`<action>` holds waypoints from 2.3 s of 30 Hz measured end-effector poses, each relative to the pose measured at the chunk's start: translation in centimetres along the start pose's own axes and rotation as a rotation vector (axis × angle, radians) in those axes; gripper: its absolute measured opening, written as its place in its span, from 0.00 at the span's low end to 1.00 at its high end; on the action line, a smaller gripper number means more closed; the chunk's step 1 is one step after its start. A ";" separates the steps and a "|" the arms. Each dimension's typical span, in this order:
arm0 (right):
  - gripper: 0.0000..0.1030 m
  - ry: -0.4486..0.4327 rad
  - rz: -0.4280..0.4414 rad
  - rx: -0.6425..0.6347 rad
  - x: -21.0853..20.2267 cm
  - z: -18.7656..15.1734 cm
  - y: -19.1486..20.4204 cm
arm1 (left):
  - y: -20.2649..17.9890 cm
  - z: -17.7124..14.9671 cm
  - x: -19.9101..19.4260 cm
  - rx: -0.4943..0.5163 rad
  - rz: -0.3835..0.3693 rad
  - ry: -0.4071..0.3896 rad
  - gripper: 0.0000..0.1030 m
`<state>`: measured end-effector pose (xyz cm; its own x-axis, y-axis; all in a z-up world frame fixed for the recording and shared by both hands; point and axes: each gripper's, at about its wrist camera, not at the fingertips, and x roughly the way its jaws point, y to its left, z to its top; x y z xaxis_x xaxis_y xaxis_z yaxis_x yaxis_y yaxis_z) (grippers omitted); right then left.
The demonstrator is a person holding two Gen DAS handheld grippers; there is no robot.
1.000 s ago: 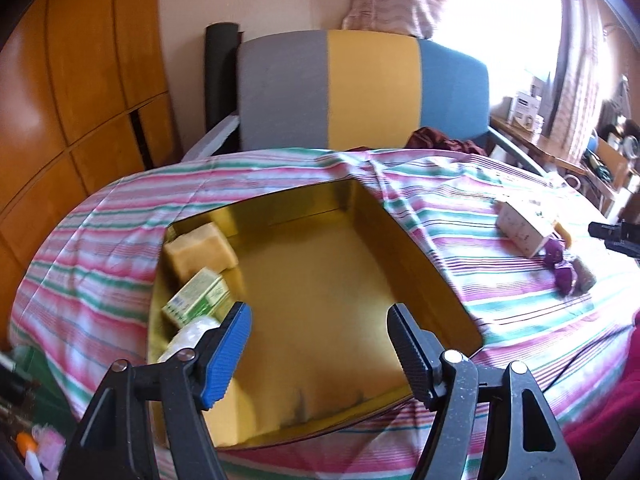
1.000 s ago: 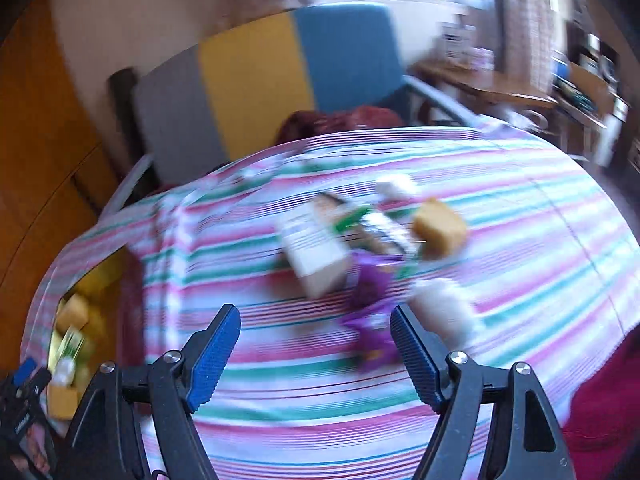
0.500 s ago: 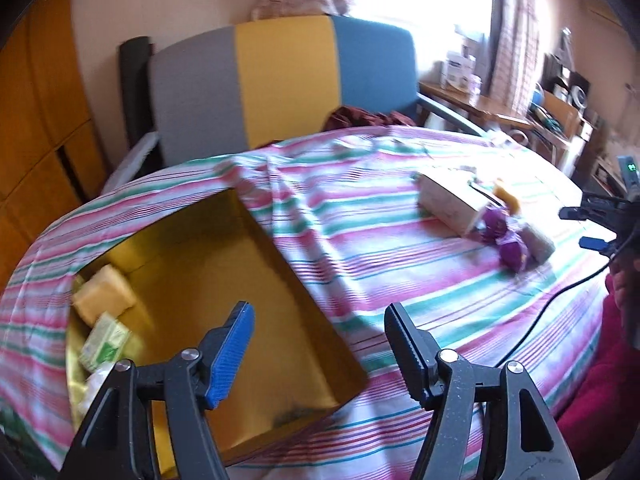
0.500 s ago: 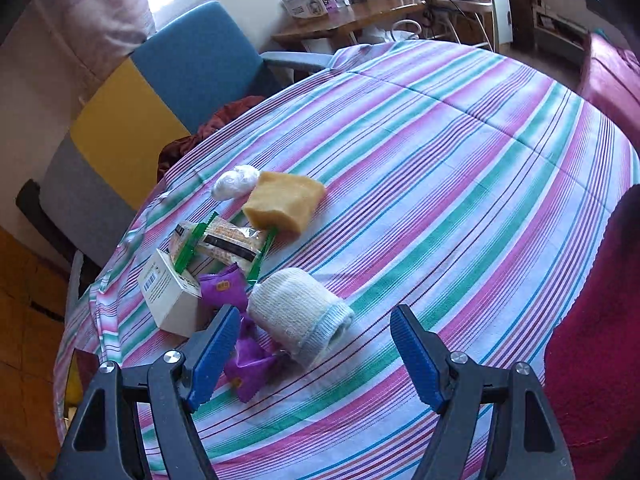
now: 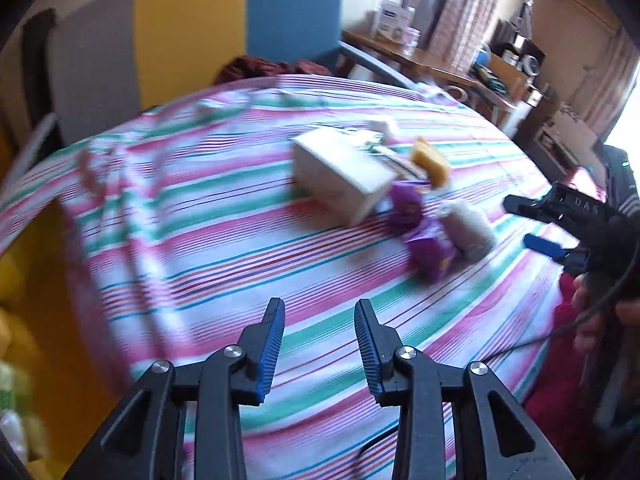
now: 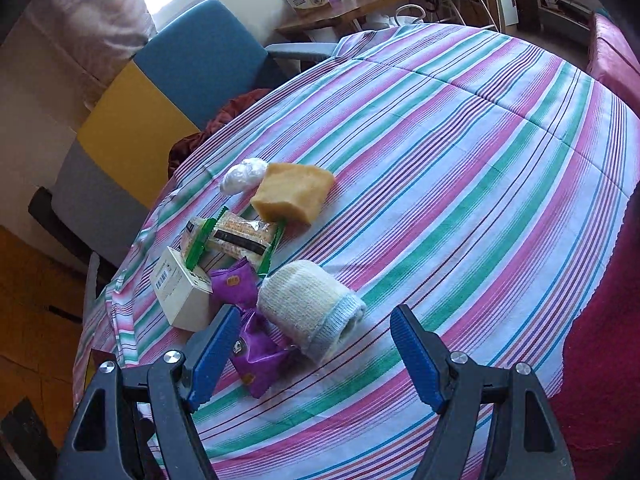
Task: Organize objects
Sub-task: 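Move the left tool to the items and grasp a purple candy packet, then lift the purple packet with the left tool while the right grasps the white sock roll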
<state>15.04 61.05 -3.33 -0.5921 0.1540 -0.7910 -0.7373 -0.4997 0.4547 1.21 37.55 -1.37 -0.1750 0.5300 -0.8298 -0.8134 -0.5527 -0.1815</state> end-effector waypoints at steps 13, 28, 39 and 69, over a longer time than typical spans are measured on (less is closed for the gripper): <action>0.77 -0.003 0.062 0.073 -0.3 0.3 -1.4 | -6.7 3.9 8.0 -0.108 -0.141 0.128 0.61; 0.77 0.017 0.071 0.041 0.0 0.2 -0.9 | -5.6 2.5 8.5 -0.001 -0.104 0.098 0.30; 0.76 0.069 -0.069 -0.169 1.6 -0.6 2.3 | 0.8 -3.0 3.0 -0.022 -0.060 0.049 0.30; 0.57 0.129 -0.358 -0.621 7.9 -1.4 6.4 | 2.3 -8.0 -3.7 -0.030 -0.056 -0.060 0.30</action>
<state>6.09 57.89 -7.18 -0.2776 0.3162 -0.9072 -0.5358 -0.8347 -0.1270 4.40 29.16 -2.90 -0.1636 0.5980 -0.7847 -0.8059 -0.5398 -0.2433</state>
